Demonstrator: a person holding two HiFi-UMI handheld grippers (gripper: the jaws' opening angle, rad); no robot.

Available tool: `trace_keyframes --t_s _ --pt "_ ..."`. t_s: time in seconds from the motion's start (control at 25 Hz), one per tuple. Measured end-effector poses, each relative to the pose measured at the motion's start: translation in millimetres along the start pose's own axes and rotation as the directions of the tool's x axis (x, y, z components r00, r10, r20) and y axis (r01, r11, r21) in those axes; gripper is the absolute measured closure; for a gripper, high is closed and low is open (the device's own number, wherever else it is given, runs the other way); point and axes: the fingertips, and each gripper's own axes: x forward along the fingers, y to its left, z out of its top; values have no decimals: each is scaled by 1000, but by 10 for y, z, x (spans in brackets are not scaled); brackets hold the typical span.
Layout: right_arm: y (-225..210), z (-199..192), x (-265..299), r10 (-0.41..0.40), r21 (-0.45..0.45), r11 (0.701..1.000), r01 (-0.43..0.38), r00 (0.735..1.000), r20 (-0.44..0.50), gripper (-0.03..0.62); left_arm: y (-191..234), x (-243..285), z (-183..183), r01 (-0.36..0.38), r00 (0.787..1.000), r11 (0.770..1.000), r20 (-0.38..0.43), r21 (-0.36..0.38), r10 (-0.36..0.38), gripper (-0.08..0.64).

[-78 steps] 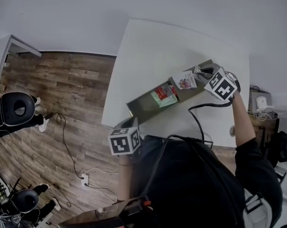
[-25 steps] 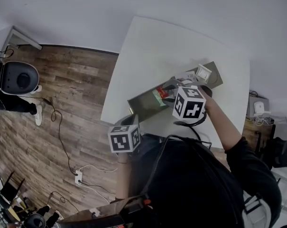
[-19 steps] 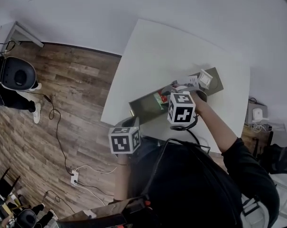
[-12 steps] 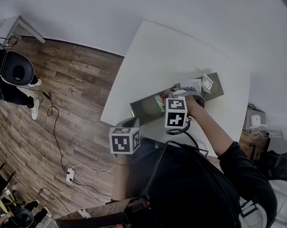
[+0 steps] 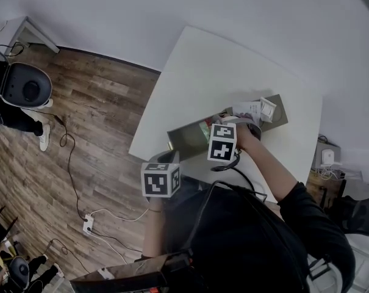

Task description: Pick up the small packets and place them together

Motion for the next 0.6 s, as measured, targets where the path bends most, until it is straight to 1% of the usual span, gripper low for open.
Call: trace_keyframes --t_s 0.28,0.4,0.6 --pt "32 -15 -13 24 47 999 -24 1000 11 491 -11 -7 -4 -3 1000 1000 1 3 3 560" --pt "50 -11 -31 19 33 999 -19 1000 10 512 -11 -12 -5 -3 1000 1000 0 5 3 560" --pt "84 14 -85 9 21 1000 -10 1000 26 522 -4 -11 -14 -4 1000 1000 0 8 4 560"
